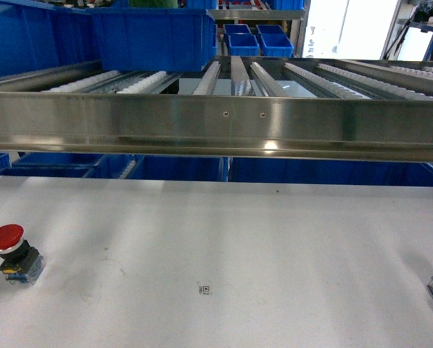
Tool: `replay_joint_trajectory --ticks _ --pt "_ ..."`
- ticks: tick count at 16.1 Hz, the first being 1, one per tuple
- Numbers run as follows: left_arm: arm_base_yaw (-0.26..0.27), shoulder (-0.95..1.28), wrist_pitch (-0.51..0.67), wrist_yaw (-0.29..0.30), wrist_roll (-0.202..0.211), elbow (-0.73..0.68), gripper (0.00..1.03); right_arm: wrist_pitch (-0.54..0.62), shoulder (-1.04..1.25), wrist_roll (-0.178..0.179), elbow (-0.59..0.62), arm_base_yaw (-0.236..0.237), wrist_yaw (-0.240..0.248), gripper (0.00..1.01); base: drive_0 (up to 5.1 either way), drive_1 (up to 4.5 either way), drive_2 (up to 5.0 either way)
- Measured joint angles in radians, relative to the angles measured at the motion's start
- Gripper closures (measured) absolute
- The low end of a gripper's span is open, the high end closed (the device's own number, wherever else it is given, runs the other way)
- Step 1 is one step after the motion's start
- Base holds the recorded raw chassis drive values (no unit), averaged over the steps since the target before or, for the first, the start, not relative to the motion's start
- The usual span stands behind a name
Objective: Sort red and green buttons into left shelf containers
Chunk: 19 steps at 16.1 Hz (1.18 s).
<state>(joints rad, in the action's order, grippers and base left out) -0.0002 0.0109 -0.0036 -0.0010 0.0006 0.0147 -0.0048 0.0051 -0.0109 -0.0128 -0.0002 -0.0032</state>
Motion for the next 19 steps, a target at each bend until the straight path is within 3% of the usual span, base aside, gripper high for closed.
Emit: replay_joint_trajectory --ticks 14,16,18,19 --pt "0.000 0.000 0.000 0.000 0.000 0.000 0.05 -0.001 0.000 0.000 0.000 0.000 0.001 0.03 0.0 0.00 0.0" --pt "0.019 0.005 0.013 0.027 0.000 0.000 0.05 -0.006 0.016 -0.004 0.001 0.051 0.013 0.03 0.0 0.00 0.0" --pt "0.116 0.105 0.126 0.098 0.000 0.000 0.05 0.053 0.109 -0.013 0.000 0.127 0.059 0.03 0.0 0.00 0.0" --pt "0.133 0.208 0.229 0.143 0.000 0.001 0.05 0.102 0.180 -0.017 0.000 0.133 0.066 0.03 0.0 0.00 0.0"
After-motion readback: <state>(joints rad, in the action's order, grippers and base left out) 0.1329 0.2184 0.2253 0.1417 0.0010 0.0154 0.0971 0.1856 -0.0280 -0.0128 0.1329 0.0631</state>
